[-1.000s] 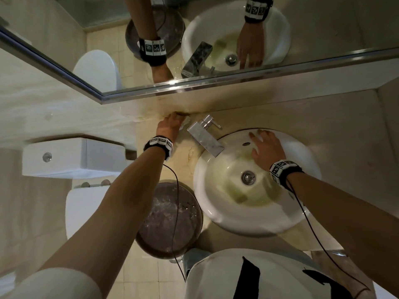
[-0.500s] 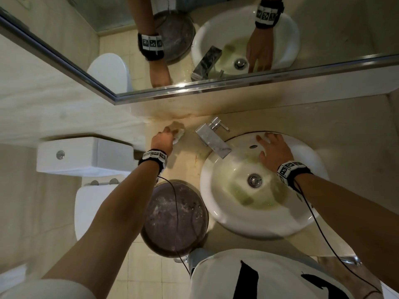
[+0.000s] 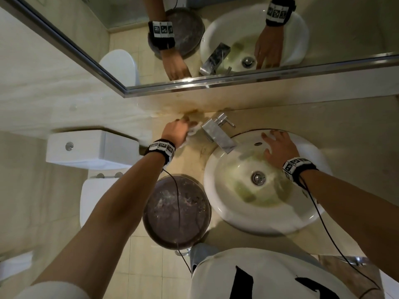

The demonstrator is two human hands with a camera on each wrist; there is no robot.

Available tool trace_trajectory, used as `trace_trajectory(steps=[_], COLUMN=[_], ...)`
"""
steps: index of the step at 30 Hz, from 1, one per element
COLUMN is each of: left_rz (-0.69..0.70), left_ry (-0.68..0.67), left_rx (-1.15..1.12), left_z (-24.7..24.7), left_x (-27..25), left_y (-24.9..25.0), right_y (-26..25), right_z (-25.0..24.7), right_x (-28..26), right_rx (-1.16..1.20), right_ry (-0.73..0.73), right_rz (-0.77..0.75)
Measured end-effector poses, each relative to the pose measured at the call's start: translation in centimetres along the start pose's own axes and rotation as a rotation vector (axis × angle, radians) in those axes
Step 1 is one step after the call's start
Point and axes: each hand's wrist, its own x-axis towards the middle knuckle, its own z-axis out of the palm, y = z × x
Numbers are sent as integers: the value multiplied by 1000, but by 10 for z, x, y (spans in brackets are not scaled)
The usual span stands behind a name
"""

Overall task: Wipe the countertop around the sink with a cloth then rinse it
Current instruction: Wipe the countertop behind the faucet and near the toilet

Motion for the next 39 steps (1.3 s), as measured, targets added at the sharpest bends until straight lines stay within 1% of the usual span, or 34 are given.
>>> trace_trajectory(steps=[5,8,10,11,15,17,20,24,26,29,33,36,39], left_rz=[41,29,83,101,91,27,-128,-306,-370,-373,-394,-420,-353], left_ry=[10,-61,-81,-65,-28,-34,-27,-84,-91,-104,-138,-136,-119], left_rx=[65,52,38,51,104,100,40,-29,-111,-190,-209,-257,-284], left_z=[-13,-5,4,8,15,23,27,36,35,37,45,52,62], left_x=[34,52,61,63,58,53,37,22,12,-5,-25,-40,-54], left_y=[9,16,21,22,16,3,-15,-39,-44,-45,-35,-13,19], right_y=[-2,-2,-2,-2,-1,1,1,-1,-2,-4,-5,-5,-4], right_z=[-2,-3,-4,-4,-3,-3,-5,-8,-9,-9,-12,-11,-9], right_x=[2,2,3,3,4,5,5,5,5,5,5,5,5], right_rx=[-2,7,14,13,16,18,10,-10,-16,-25,-25,-33,-51], right_ry=[-7,-6,-2,0,1,-12,-27,-44,-51,-50,-58,-59,-53], right_rz=[15,22,23,22,29,33,36,38,38,30,28,25,7])
